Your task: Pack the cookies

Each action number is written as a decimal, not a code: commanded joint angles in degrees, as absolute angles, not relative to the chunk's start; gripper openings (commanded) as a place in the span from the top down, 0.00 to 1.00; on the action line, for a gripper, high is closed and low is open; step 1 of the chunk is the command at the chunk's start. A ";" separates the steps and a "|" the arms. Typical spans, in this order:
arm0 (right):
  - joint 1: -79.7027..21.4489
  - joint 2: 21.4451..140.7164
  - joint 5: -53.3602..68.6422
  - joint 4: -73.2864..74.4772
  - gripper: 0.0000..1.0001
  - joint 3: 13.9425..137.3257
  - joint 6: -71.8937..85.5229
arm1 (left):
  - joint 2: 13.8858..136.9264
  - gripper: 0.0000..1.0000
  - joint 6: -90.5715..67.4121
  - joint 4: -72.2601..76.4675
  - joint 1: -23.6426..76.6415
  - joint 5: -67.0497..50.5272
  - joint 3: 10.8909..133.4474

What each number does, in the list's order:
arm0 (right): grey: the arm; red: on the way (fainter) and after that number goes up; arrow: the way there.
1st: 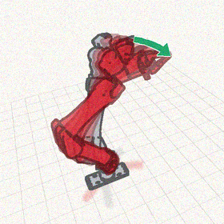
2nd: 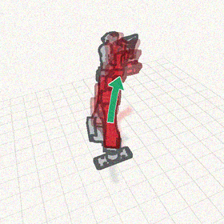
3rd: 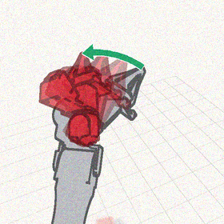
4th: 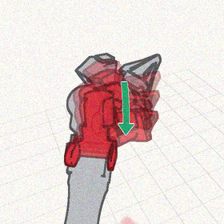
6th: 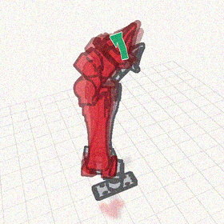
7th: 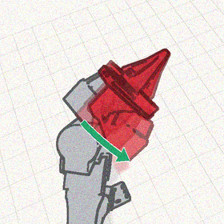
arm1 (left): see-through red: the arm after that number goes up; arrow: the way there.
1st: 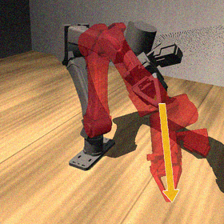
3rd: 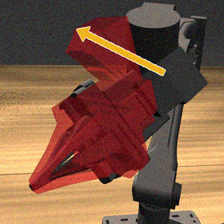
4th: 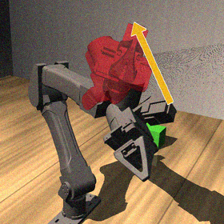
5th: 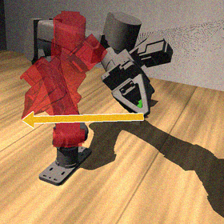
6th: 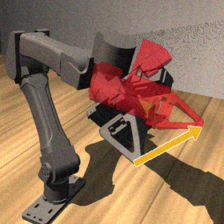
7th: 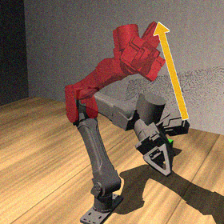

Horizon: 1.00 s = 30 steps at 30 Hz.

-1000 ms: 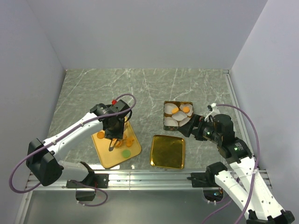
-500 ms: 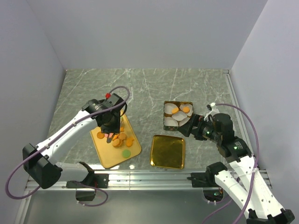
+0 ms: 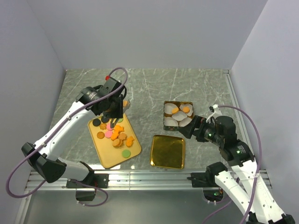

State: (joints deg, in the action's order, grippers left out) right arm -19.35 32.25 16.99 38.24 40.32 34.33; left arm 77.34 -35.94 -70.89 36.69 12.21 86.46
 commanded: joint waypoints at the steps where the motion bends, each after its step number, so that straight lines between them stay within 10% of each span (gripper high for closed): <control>1: -19.51 30.33 14.25 39.80 0.00 43.33 34.63 | 79.01 0.63 -34.10 -70.22 36.83 11.69 91.74; 30: -19.60 13.19 -4.13 50.01 0.00 43.42 40.52 | 107.75 0.66 -34.28 -64.51 55.63 4.93 117.33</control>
